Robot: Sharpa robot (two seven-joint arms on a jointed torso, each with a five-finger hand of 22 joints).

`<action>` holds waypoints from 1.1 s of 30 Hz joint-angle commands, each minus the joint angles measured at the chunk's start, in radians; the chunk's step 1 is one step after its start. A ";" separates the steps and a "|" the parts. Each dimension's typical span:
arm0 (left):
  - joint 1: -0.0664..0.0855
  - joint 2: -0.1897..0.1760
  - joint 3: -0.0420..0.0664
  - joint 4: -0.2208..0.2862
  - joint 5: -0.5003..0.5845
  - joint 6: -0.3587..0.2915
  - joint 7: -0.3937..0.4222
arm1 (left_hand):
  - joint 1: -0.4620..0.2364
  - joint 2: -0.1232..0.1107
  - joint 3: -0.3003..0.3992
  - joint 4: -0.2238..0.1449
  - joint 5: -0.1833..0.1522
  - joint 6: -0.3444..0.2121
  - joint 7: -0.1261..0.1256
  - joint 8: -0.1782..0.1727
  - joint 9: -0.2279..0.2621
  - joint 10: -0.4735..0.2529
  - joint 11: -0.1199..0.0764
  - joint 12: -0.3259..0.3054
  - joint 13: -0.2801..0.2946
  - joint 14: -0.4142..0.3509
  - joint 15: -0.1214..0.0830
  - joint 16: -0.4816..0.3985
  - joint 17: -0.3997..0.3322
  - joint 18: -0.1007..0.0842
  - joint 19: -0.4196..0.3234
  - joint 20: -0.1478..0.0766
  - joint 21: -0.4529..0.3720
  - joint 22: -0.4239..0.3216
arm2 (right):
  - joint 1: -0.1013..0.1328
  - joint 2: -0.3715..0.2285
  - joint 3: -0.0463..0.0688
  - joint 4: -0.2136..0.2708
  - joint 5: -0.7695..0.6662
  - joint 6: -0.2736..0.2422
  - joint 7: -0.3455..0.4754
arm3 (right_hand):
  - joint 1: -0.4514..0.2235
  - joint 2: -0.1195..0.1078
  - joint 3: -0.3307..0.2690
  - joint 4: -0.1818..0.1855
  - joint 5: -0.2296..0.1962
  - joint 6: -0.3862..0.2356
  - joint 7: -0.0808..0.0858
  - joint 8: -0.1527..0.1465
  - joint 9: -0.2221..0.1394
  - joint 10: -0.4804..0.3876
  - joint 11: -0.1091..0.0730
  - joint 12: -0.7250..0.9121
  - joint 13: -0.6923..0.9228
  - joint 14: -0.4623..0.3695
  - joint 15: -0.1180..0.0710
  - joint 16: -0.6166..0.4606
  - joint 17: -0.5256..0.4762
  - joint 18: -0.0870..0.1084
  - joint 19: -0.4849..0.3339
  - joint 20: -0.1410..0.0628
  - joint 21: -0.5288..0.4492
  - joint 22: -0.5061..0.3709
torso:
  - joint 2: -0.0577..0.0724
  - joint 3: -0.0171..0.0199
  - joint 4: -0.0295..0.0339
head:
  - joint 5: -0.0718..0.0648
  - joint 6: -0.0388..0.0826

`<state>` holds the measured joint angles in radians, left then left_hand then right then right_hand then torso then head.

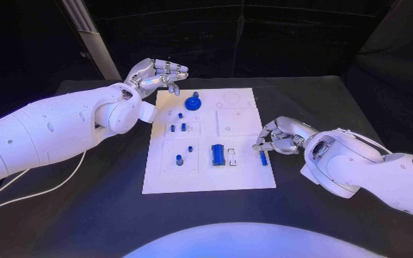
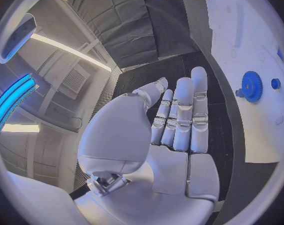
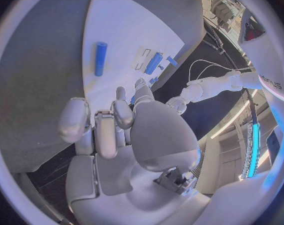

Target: Assemble the parts on the task board

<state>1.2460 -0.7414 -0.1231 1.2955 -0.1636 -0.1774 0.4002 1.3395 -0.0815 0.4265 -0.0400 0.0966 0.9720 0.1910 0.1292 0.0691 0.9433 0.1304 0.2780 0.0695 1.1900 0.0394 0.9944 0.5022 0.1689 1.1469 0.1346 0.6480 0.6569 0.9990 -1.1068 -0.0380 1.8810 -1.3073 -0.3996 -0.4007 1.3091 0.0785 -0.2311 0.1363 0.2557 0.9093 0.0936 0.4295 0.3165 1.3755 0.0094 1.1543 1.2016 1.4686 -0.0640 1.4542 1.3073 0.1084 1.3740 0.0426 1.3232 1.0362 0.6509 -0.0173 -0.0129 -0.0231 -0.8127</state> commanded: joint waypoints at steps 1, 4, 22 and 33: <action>0.001 -0.002 0.000 0.000 0.001 0.010 0.005 | -0.009 0.002 0.001 0.003 -0.001 -0.007 0.002 0.004 -0.001 -0.008 0.000 0.004 -0.002 -0.006 0.000 0.000 -0.001 0.014 -0.008 0.002 -0.001 -0.001 | 0.002 -0.014 0.000 -0.004 -0.026 0.093 -0.009 | -0.008 0.005 -0.008 0.007 0.009 0.020 -0.004 -0.001 -0.001 -0.004 0.000 -0.008 -0.003 0.060 0.004 -0.006 0.048 -0.011 -0.004 0.008 -0.007 -0.006 | -0.002 0.0012 -0.0050 | -0.002 0.000; 0.000 -0.003 0.000 0.000 0.001 0.011 0.005 | -0.009 0.002 0.001 0.003 -0.001 -0.007 0.002 0.004 -0.001 -0.008 0.000 0.004 -0.002 -0.006 0.000 0.000 -0.001 0.014 -0.008 0.002 -0.001 -0.001 | 0.002 -0.020 0.000 -0.011 -0.066 0.132 -0.024 | -0.012 0.003 -0.013 0.010 0.013 0.024 -0.005 -0.003 -0.002 -0.003 -0.001 -0.008 -0.002 0.060 0.004 -0.006 0.049 -0.011 -0.004 0.007 -0.007 -0.006 | -0.001 0.0028 -0.0066 | -0.007 0.001; -0.002 -0.008 -0.001 0.002 0.001 0.012 0.004 | -0.009 0.002 0.001 0.003 -0.001 -0.007 0.002 0.004 -0.001 -0.008 0.000 0.004 -0.002 -0.006 0.000 0.000 -0.001 0.014 -0.008 0.002 -0.001 -0.001 | 0.000 0.018 -0.001 -0.050 -0.173 0.213 -0.071 | -0.023 -0.001 -0.026 0.023 0.022 0.027 -0.005 -0.012 -0.006 0.000 -0.001 -0.005 0.001 0.061 0.003 -0.005 0.052 -0.011 -0.003 0.006 -0.006 -0.003 | -0.002 0.0017 -0.0055 | -0.011 -0.006; -0.003 -0.009 -0.001 0.002 0.001 0.013 0.004 | -0.009 0.002 0.001 0.003 -0.001 -0.007 0.002 0.004 -0.001 -0.008 0.000 0.004 -0.002 -0.006 0.000 0.000 -0.001 0.014 -0.008 0.002 -0.001 -0.001 | -0.004 0.058 -0.001 -0.073 -0.224 0.238 -0.089 | 0.034 -0.002 -0.021 -0.006 0.027 0.037 -0.007 -0.025 -0.010 -0.002 -0.003 -0.009 0.002 0.061 0.001 -0.007 0.050 -0.011 -0.004 0.005 -0.008 -0.004 | -0.002 0.0008 -0.0032 | -0.013 -0.006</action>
<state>1.2420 -0.7491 -0.1241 1.2963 -0.1636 -0.1764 0.4001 1.3395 -0.0815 0.4265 -0.0400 0.0966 0.9720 0.1910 0.1291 0.0692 0.9433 0.1304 0.2779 0.0695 1.1899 0.0394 0.9944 0.5023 0.1688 1.1469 0.1346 0.6480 0.6571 0.9949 -1.0504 -0.0391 1.8105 -1.4915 -0.1949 -0.4742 1.3348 0.0745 -0.2512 0.1342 0.2789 0.9401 0.0874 0.4104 0.3074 1.3755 0.0092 1.1499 1.2031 1.4685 -0.0641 1.4542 1.3081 0.1085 1.3704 0.0463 1.3204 1.0328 0.6489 -0.0162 -0.0171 -0.0354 -0.8175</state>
